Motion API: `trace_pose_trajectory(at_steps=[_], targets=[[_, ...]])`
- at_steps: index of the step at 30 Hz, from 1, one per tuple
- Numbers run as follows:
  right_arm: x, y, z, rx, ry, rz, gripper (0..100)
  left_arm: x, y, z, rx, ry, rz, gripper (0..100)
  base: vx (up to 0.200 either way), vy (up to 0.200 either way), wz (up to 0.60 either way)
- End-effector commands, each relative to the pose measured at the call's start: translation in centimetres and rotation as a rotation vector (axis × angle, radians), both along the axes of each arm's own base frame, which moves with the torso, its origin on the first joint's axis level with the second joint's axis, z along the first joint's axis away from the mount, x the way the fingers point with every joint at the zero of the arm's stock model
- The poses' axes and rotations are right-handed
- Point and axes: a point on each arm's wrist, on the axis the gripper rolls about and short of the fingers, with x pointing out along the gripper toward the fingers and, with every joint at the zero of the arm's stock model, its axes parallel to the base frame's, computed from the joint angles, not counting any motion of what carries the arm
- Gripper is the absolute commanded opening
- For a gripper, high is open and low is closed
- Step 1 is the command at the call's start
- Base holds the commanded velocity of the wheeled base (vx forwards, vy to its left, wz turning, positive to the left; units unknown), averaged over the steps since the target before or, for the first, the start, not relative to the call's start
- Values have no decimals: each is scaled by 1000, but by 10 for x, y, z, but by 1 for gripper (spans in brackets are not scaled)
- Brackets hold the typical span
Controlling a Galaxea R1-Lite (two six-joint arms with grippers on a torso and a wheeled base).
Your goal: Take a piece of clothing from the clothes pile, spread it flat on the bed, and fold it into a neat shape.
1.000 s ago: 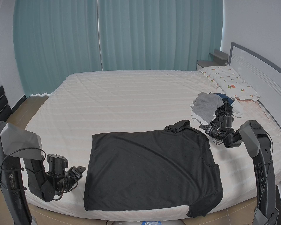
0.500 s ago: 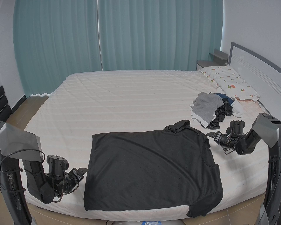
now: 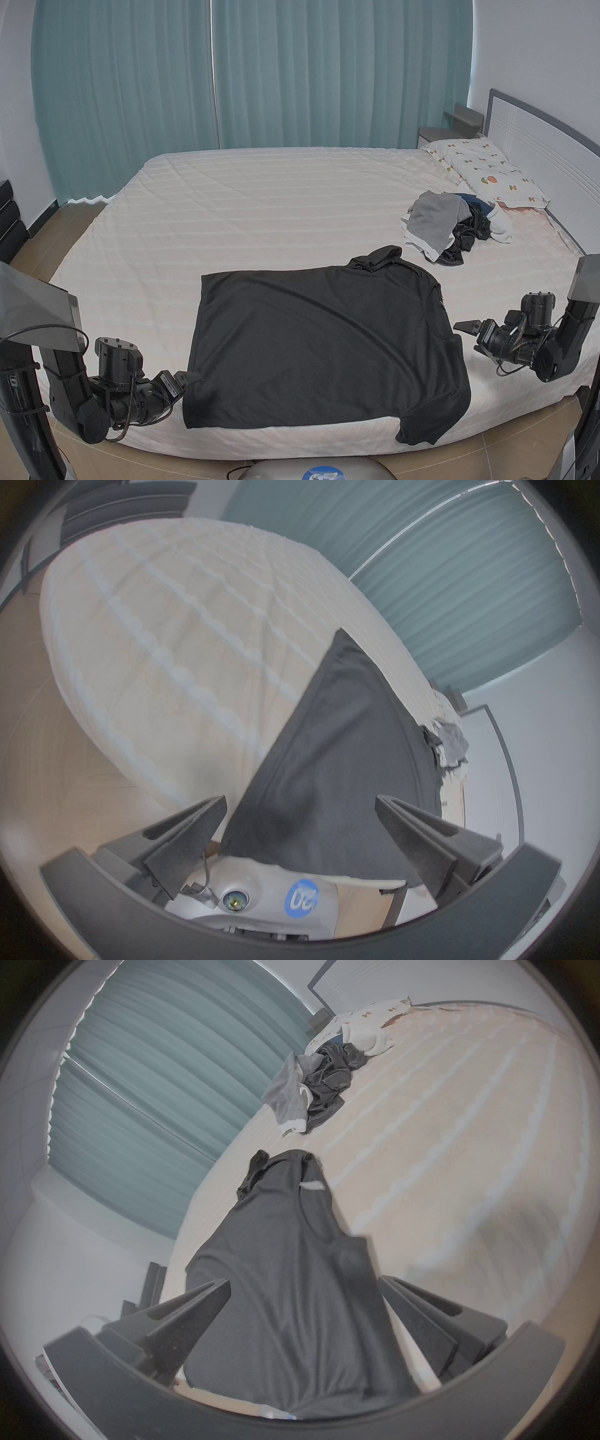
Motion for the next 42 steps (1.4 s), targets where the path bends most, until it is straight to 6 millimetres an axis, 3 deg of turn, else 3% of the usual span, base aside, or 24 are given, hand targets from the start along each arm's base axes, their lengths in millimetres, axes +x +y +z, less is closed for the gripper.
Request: trace_pose_trajectory(at_steps=[1,4,10,17,42], targets=[[-37,4,10,76,8,36,100,-11,-2,-12,33,56,-140,100,0,0,0],[-41,5,8,100,24,67,100,-10,-5,-24,118,70,-218,100,0,0,0],[-45,5,10,103,23,81,100,-6,-14,-25,154,31,-281,100,0,0,0],[-49,5,8,101,36,82,100,2,-17,-40,221,30,-356,100,0,0,0],[-50,6,8,109,12,82,100,7,-25,-41,251,9,-347,100,0,0,0]])
